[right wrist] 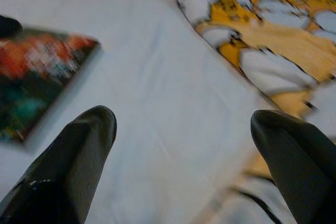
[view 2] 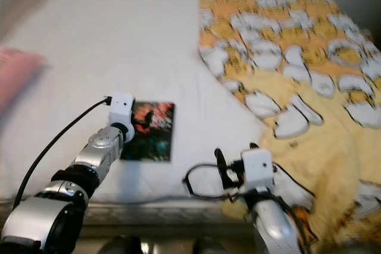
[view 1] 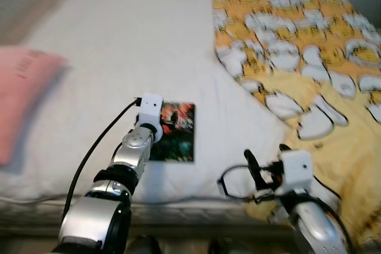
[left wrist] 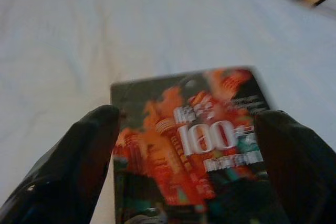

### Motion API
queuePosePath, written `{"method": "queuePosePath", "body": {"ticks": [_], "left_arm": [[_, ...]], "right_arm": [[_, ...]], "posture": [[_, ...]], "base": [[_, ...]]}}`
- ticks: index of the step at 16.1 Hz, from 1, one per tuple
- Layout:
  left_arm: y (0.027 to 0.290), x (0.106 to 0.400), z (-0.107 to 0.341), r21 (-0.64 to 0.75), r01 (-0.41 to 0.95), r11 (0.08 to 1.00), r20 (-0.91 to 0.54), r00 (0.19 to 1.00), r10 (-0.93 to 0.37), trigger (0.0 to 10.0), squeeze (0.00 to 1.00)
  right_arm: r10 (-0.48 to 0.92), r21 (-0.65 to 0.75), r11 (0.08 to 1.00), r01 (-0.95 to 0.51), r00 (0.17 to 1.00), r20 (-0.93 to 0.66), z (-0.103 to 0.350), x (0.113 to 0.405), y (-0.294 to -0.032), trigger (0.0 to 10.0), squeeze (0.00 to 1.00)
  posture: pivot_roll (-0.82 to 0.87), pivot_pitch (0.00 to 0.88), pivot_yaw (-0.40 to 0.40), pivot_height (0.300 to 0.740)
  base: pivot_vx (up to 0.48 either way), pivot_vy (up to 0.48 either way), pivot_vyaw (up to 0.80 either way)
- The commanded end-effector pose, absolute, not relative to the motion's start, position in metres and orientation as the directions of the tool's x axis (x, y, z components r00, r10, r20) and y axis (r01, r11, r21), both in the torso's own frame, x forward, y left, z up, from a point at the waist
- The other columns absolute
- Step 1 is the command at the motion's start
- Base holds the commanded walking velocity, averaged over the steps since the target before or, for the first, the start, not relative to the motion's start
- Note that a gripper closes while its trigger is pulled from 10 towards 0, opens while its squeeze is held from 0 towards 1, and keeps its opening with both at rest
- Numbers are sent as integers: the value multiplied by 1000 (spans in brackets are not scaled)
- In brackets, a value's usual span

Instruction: Clean up the room

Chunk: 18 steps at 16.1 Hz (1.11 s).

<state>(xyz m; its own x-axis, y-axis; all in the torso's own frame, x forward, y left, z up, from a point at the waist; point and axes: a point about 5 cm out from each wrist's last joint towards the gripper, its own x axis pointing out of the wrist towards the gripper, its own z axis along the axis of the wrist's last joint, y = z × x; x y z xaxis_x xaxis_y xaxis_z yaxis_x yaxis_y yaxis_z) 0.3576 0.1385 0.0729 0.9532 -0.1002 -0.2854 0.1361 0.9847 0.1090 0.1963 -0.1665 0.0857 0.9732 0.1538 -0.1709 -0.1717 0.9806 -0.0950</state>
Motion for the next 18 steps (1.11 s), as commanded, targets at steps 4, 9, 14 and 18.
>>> {"method": "queuePosePath", "body": {"ticks": [4,9,14,18], "left_arm": [[164,348,66,263,-24,964,-215,973,83,10000,0],[142,312,35,154,21,988,-207,978,11,10000,0],[140,303,47,172,-26,985,-81,996,40,10000,0],[148,301,80,405,-120,906,158,986,59,10000,0]], "right_arm": [[140,-138,976,-169,970,-198,93,182,-175,10000,0],[144,-110,978,-175,959,-245,91,180,-175,10000,0],[163,-119,973,-199,951,-261,90,184,-174,10000,0],[170,-131,969,-209,951,-259,90,188,-175,10000,0]], "posture": [[-260,283,-65,740],[-217,278,-81,740],[-209,274,-94,740],[-197,255,-97,740]], "base": [[0,0,0],[0,0,0],[0,0,0],[0,0,0]]}}
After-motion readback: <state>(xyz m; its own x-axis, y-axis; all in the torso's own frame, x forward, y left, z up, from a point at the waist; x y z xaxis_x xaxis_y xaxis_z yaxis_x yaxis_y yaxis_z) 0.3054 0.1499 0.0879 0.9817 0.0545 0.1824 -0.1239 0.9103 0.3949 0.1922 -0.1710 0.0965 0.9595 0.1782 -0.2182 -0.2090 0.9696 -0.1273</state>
